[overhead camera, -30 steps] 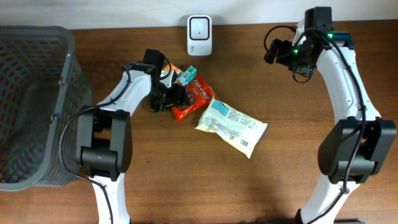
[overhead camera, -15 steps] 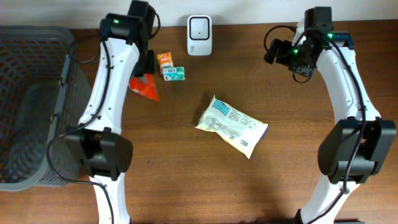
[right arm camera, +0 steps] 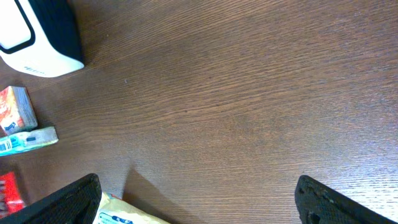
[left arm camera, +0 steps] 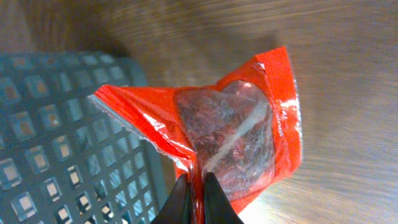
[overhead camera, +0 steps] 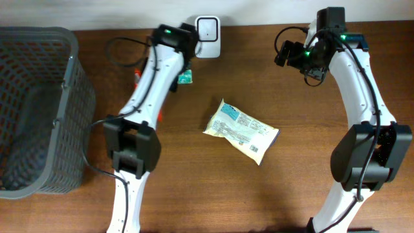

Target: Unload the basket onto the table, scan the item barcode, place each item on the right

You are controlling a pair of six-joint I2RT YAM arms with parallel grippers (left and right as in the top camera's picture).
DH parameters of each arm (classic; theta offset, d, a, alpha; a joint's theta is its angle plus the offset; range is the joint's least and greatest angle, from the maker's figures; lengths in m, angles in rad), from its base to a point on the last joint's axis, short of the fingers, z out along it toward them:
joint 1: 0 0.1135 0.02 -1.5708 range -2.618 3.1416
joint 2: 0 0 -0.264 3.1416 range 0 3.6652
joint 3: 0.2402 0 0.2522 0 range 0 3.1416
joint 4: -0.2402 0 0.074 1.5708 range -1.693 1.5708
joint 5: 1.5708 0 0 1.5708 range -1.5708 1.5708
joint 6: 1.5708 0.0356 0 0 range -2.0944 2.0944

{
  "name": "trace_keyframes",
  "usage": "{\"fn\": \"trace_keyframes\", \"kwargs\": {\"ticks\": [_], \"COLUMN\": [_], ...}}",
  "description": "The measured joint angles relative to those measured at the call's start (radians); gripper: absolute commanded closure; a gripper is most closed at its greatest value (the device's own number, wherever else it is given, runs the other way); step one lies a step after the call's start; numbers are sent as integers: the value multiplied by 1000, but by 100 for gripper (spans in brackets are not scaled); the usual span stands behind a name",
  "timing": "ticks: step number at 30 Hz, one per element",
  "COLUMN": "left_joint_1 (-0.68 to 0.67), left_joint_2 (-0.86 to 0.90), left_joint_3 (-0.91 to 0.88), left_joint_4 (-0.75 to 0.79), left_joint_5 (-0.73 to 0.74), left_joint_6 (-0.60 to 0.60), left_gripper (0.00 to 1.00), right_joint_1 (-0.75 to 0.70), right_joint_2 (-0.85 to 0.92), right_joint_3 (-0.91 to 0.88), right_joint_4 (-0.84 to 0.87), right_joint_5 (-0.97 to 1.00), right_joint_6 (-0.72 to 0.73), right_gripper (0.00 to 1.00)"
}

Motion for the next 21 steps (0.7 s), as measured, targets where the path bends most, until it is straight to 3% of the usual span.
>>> {"fn": "trace_keyframes", "kwargs": {"ticks": [6, 7, 8, 10, 11, 14, 16, 21], "left_joint_1": [-178, -189, -195, -184, -169, -120, -123, -105], "left_joint_2": [0, 0, 0, 0, 0, 5, 65, 171], "left_joint_3": [0, 0, 0, 0, 0, 0, 2, 1], "left_joint_4": [98, 98, 98, 110, 126, 132, 168, 175], "left_joint_5": [245, 264, 281, 318, 360, 449, 463, 355], "left_joint_6": [3, 2, 3, 5, 3, -5, -80, -248], "left_gripper": [83, 78, 56, 30, 23, 18, 18, 23], "right_joint_1": [0, 0, 0, 0, 0, 0, 0, 0], "right_joint_2": [0, 0, 0, 0, 0, 0, 0, 0], "right_joint_3": [0, 0, 0, 0, 0, 0, 0, 0], "right_joint_4": [0, 0, 0, 0, 0, 0, 0, 0], "right_joint_5": [0, 0, 0, 0, 0, 0, 0, 0], "right_joint_6": [0, 0, 0, 0, 0, 0, 0, 1], "right_gripper": [2, 2, 2, 2, 2, 2, 2, 2]}}
